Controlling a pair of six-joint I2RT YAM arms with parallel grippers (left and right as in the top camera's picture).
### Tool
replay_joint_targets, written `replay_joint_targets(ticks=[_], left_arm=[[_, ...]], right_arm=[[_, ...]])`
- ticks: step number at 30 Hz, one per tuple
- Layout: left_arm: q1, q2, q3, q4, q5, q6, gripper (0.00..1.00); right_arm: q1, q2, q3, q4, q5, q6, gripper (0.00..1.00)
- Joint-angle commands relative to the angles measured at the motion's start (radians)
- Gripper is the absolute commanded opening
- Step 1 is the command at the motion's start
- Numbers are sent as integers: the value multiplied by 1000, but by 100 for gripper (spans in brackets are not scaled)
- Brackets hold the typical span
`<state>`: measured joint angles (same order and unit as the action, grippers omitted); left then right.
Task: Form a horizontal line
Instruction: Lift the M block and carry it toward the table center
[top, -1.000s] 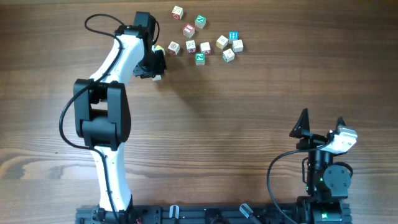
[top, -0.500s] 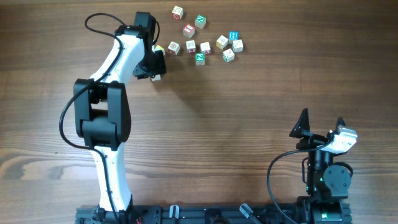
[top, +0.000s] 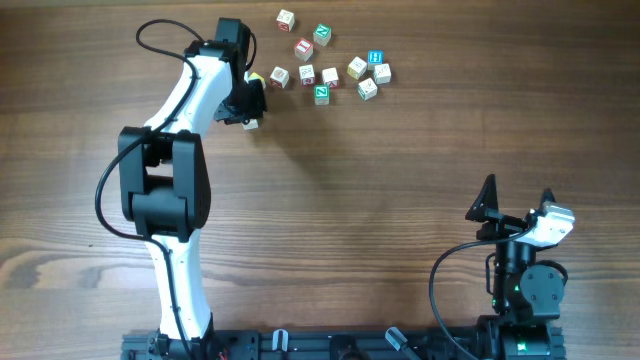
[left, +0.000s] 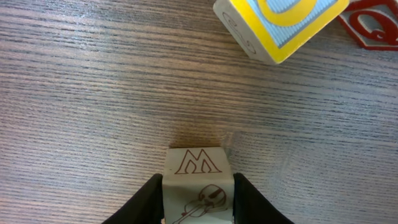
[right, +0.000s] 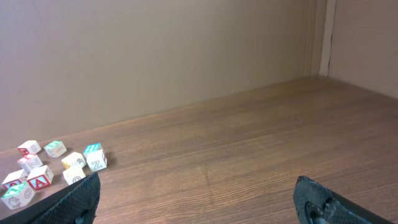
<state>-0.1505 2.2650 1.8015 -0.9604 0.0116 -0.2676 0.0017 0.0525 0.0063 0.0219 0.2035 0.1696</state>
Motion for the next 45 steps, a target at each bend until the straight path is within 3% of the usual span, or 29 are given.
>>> replay_joint_targets(ticks=[1,9,20,26,45], left_arm=[[-5,17,-8,2,-14,3,35],[-5,17,-8,3,-14,3,41],[-5,17,-8,4,-14,29,41],[-5,17,-8,14,-14,56,35],[-5,17,-8,10,-13,108,34]], right_arm=[[-5,-3,-1,3,6,-12,100],[-5,-3,-1,3,6,-12,100],[-5,-3,-1,3,6,-12,100],[-5,-3,-1,3,6,-12,100],[-5,-3,-1,3,6,-12,100]])
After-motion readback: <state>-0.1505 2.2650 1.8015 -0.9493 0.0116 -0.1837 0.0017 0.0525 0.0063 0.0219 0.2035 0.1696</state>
